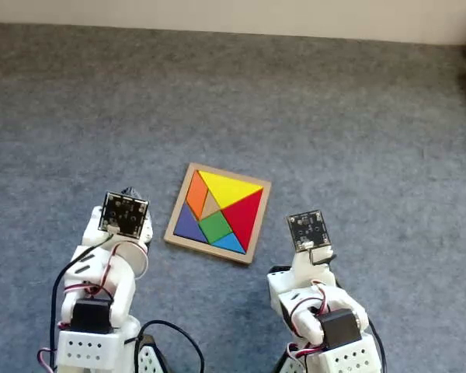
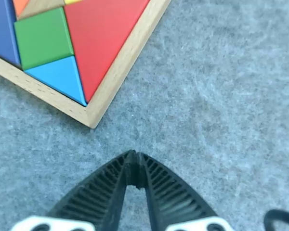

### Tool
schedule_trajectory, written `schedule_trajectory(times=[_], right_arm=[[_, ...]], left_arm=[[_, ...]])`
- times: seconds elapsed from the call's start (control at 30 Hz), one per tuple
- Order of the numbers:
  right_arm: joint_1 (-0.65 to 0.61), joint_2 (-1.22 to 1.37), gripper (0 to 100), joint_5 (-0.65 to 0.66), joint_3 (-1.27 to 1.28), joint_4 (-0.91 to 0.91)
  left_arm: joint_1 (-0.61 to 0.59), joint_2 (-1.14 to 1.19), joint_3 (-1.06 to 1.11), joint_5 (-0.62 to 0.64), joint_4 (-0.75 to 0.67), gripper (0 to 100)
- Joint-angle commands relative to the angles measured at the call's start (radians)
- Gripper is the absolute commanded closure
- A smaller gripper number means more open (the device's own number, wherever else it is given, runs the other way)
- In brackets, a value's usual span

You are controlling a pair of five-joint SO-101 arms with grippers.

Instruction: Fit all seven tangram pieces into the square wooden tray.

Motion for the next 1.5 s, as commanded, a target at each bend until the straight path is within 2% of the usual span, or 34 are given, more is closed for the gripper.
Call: schedule_trajectory(times=[0.0, 0.33, 0.47, 0.73, 1.0, 1.47], right_arm=[[-0.007, -0.021, 98.8, 0.009, 0.114, 0.004], [-0.005, -0.013, 98.8, 0.009, 0.111, 0.004], [-0.005, -0.013, 98.8, 0.009, 0.111, 0.004], [0.002, -0.015, 98.8, 0.009, 0.111, 0.004], [0.17, -0.015, 98.8, 0.009, 0.111, 0.004], [0.17, -0.01, 98.8, 0.009, 0.111, 0.004]], left_arm=[[-0.015, -0.024, 0.019, 0.006, 0.137, 99], [-0.018, -0.027, 0.019, 0.006, 0.445, 99], [-0.018, -0.027, 0.019, 0.006, 0.52, 99], [-0.015, -0.024, 0.019, 0.011, 0.526, 99], [-0.013, -0.024, 0.019, 0.012, 0.526, 99], [-0.013, -0.024, 0.019, 0.012, 0.526, 99]])
